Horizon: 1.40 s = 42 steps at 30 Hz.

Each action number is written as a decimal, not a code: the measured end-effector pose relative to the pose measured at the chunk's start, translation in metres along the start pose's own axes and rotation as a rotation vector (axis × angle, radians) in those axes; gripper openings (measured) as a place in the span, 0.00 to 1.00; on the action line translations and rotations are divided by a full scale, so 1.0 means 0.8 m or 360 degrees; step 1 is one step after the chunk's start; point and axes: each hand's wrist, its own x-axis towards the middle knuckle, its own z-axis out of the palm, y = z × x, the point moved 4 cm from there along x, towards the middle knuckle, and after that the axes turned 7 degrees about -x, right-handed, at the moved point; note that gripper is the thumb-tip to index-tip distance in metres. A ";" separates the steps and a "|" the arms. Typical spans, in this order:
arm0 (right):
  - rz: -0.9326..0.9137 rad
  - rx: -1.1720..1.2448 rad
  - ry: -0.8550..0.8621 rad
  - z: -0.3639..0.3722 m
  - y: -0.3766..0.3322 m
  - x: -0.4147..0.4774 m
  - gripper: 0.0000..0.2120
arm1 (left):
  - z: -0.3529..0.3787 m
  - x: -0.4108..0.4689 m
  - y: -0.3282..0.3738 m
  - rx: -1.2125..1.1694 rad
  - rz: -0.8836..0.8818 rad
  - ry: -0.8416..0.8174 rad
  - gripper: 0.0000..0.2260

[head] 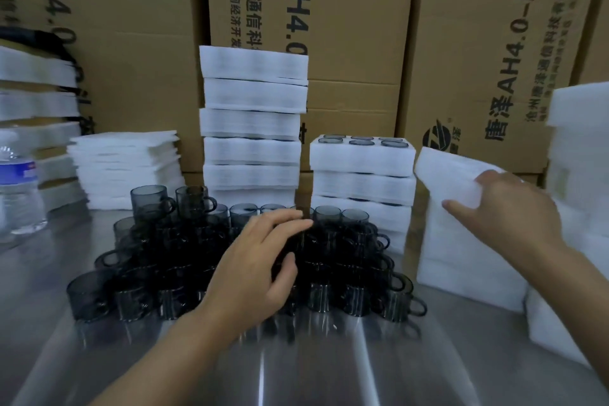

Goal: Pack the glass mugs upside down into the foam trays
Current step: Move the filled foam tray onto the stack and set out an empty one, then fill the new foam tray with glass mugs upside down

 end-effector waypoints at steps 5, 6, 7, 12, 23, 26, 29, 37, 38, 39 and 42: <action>-0.0005 0.0212 0.0282 -0.031 -0.006 -0.056 0.29 | -0.029 -0.050 -0.004 -0.0044 -0.0175 0.0283 0.16; -0.0009 0.0244 0.0311 -0.035 -0.008 -0.069 0.29 | -0.031 -0.059 -0.003 -0.0037 -0.0186 0.0302 0.15; -0.0013 0.0289 0.0331 -0.038 -0.010 -0.082 0.30 | -0.033 -0.067 -0.003 -0.0029 -0.0191 0.0311 0.15; -0.0171 0.0677 0.0329 -0.044 -0.030 -0.149 0.29 | -0.045 -0.089 -0.020 -0.0154 -0.0306 0.0387 0.13; -0.0972 0.1325 -0.0053 -0.034 -0.056 -0.206 0.14 | -0.089 -0.101 -0.076 -0.0713 -0.0928 0.1013 0.20; -0.1173 0.1313 -0.0144 -0.021 -0.062 -0.217 0.16 | -0.094 -0.101 -0.080 -0.0735 -0.0954 0.1111 0.17; -0.1339 0.1293 -0.0156 -0.008 -0.066 -0.230 0.16 | -0.096 -0.100 -0.082 -0.0782 -0.0943 0.1143 0.16; -0.1460 0.1282 -0.0075 -0.002 -0.081 -0.256 0.13 | -0.085 -0.091 -0.085 -0.0861 -0.0999 0.0795 0.15; -0.1501 0.1272 -0.0073 -0.001 -0.083 -0.258 0.12 | -0.084 -0.091 -0.085 -0.0863 -0.1004 0.0758 0.14; -0.1534 0.1274 -0.0103 0.001 -0.084 -0.261 0.12 | -0.082 -0.090 -0.085 -0.0869 -0.1016 0.0719 0.14; -0.1519 0.1309 -0.0198 0.012 -0.084 -0.262 0.16 | -0.074 -0.090 -0.083 -0.0874 -0.1066 0.0490 0.14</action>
